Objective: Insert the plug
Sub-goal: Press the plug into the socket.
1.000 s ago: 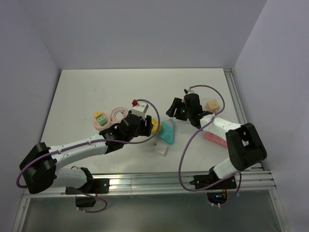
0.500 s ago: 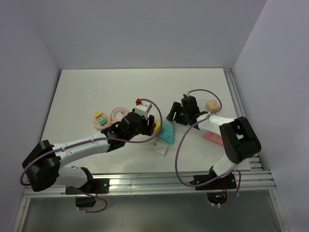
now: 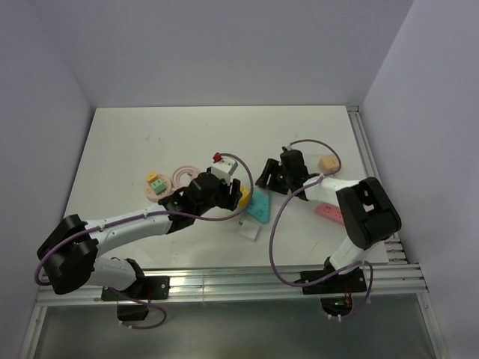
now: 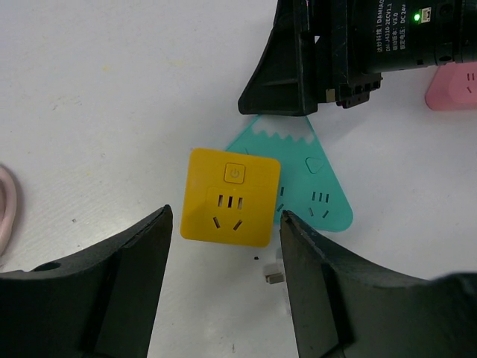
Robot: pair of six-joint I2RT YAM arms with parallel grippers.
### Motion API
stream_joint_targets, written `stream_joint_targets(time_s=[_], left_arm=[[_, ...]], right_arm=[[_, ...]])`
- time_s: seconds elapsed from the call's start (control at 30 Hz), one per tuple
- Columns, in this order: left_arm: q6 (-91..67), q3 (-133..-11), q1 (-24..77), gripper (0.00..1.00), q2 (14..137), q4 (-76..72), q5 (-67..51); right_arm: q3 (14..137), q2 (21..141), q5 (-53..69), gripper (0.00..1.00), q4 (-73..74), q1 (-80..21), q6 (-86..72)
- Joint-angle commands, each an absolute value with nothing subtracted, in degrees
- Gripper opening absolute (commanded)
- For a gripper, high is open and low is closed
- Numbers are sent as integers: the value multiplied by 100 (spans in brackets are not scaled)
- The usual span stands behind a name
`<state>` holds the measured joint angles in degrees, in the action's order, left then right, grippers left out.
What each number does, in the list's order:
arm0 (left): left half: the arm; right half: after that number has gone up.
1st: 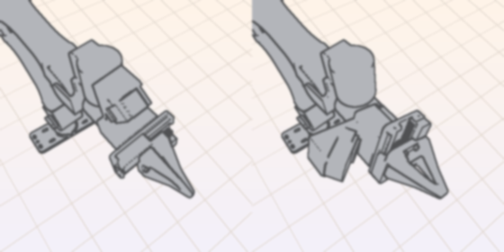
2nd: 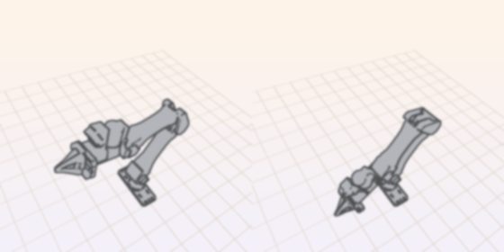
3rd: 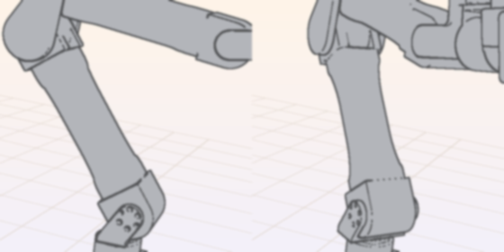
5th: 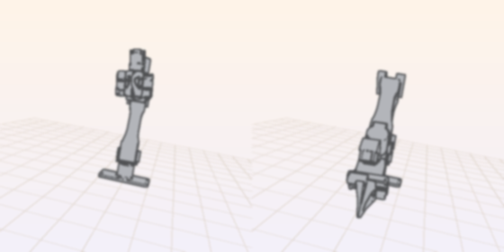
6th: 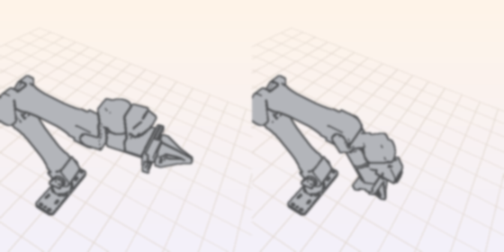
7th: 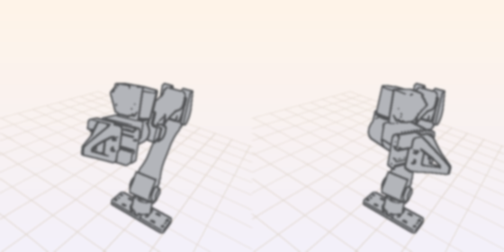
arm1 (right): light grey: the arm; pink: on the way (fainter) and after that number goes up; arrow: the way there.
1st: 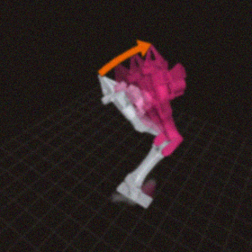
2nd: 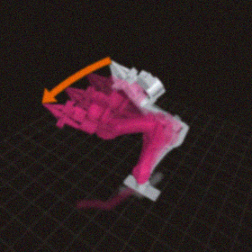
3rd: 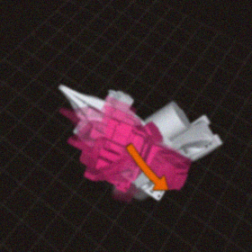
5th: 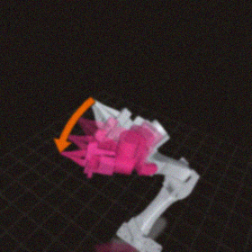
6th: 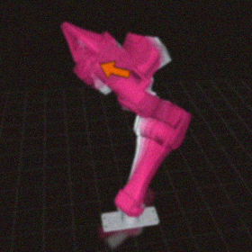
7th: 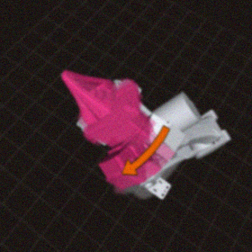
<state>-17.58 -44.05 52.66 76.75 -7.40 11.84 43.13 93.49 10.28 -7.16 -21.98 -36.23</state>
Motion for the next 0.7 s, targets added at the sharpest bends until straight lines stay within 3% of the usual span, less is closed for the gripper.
stream_joint_targets(time_s=[0.0,0.3,0.67], left_arm=[[-1565,-4737,5247,65,7463,-721,1186],[-1231,-4825,5238,64,6899,-536,1196],[-1248,-4605,5212,57,8612,-1239,905]], right_arm=[[4263,9475,1098,67,-861,-2241,-3630],[4271,9510,1213,65,-905,-2241,-3612],[4254,9510,1257,64,-923,-2241,-3595]])
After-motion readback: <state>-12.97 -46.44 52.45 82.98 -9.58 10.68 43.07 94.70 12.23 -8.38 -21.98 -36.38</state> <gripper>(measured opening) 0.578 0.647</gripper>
